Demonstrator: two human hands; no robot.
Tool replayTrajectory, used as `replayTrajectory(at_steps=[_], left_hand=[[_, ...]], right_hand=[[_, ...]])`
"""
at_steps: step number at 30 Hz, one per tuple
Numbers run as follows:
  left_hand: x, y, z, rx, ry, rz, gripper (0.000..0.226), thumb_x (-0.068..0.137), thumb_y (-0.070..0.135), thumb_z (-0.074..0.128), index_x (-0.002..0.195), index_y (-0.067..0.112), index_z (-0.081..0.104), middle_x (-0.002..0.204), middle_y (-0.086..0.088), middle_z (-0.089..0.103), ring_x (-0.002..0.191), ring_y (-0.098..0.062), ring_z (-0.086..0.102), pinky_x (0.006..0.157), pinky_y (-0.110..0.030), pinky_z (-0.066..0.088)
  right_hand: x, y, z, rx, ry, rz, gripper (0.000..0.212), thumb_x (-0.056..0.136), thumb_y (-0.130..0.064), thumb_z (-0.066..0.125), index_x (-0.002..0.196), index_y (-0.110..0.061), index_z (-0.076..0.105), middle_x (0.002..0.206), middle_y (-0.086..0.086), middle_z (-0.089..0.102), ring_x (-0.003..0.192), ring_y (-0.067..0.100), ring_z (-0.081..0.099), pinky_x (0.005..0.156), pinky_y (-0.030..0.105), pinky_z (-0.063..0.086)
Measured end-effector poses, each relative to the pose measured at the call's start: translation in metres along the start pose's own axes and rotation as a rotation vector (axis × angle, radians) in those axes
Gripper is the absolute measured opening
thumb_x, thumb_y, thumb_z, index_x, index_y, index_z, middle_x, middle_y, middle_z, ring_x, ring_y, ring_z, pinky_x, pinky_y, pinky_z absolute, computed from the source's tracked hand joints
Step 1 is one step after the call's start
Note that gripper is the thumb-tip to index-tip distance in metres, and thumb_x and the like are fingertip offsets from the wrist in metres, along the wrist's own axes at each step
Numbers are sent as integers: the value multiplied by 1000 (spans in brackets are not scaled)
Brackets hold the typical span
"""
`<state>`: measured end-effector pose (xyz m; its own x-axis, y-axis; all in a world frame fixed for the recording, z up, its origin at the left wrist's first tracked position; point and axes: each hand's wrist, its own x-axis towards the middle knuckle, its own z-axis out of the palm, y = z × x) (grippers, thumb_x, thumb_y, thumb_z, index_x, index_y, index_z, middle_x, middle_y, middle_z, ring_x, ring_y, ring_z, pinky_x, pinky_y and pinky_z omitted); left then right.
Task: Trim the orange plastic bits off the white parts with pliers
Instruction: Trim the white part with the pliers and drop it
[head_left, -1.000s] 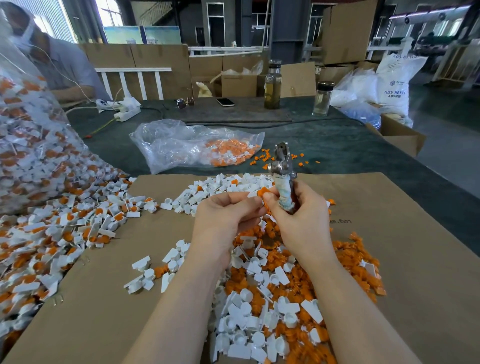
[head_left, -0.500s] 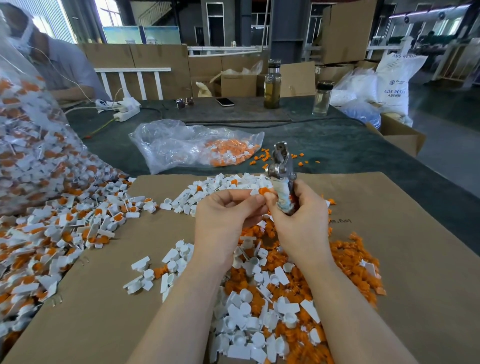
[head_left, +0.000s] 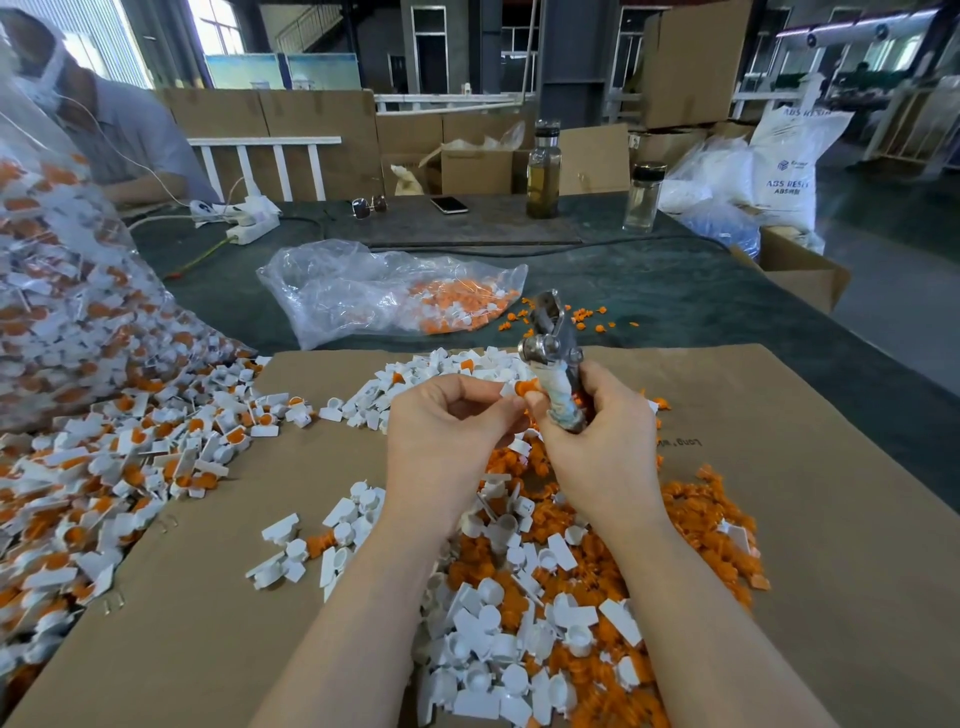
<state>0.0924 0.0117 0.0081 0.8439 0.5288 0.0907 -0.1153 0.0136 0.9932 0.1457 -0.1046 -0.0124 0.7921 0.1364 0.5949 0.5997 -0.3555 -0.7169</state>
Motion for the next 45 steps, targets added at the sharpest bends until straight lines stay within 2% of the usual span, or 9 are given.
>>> replayTrajectory(at_steps=[3, 10, 20, 24, 27, 31, 34, 37, 45], left_hand=[[0, 1, 0, 17, 8, 8, 8, 79, 3, 80, 80, 6, 73, 69, -9, 75, 64, -17, 74, 62, -23, 60], [-1, 2, -1, 86, 4, 46, 7, 80, 5, 81, 80, 7, 74, 69, -5, 75, 64, -14, 74, 64, -24, 61], [-1, 0, 0, 165, 14, 66, 8, 79, 11, 82, 77, 12, 75, 66, 1, 74, 65, -15, 73, 66, -28, 61], [-1, 0, 1, 70, 28, 36, 9, 77, 8, 83, 81, 9, 74, 69, -5, 75, 65, -15, 74, 64, -24, 60], [-1, -1, 0, 33, 40, 38, 10, 78, 7, 82, 82, 9, 73, 74, -9, 75, 72, -23, 75, 71, -33, 62], [1, -3, 1, 50, 60, 34, 11, 78, 8, 82, 79, 11, 72, 74, -10, 75, 75, -27, 74, 75, -39, 63], [2, -5, 1, 70, 85, 42, 12, 77, 14, 84, 78, 12, 72, 72, -7, 74, 71, -22, 73, 67, -30, 61], [2, -6, 0, 75, 100, 59, 9, 81, 14, 81, 79, 12, 72, 67, 0, 74, 61, -9, 71, 59, -17, 56], [6, -2, -9, 26, 97, 112, 6, 86, 8, 75, 86, 9, 69, 75, -3, 74, 70, -9, 73, 66, -17, 57]], right_hand=[[0, 0, 0, -13, -3, -13, 14, 86, -26, 72, 85, -28, 58, 68, -15, 58, 69, 8, 57, 53, 26, 46], [0, 0, 0, -5, 2, -27, 19, 85, -25, 73, 85, -31, 56, 68, -18, 56, 67, 4, 56, 52, 13, 40], [0, 1, 0, -6, -26, -16, 16, 85, -24, 72, 88, -30, 58, 70, -18, 57, 69, 3, 57, 54, 15, 41], [1, 1, 1, 20, -24, -2, 15, 85, -25, 73, 88, -30, 58, 68, -19, 57, 67, 1, 57, 52, 12, 40], [2, 1, 1, 43, -32, 18, 12, 86, -26, 72, 91, -28, 61, 69, -19, 57, 66, 0, 57, 52, 11, 39], [2, 1, 2, -5, -54, 18, 16, 85, -23, 73, 89, -29, 59, 70, -18, 58, 68, 4, 58, 55, 19, 44], [2, 0, 1, -24, -76, 27, 17, 85, -18, 71, 90, -29, 59, 74, -16, 61, 68, 7, 59, 58, 28, 52], [3, -1, -1, 0, -134, 47, 15, 86, -21, 71, 97, -28, 63, 80, -16, 64, 74, 4, 61, 62, 23, 52], [9, 3, -22, 45, -482, 180, 17, 86, -24, 69, 102, -27, 66, 84, -10, 65, 73, 2, 61, 66, 18, 51]])
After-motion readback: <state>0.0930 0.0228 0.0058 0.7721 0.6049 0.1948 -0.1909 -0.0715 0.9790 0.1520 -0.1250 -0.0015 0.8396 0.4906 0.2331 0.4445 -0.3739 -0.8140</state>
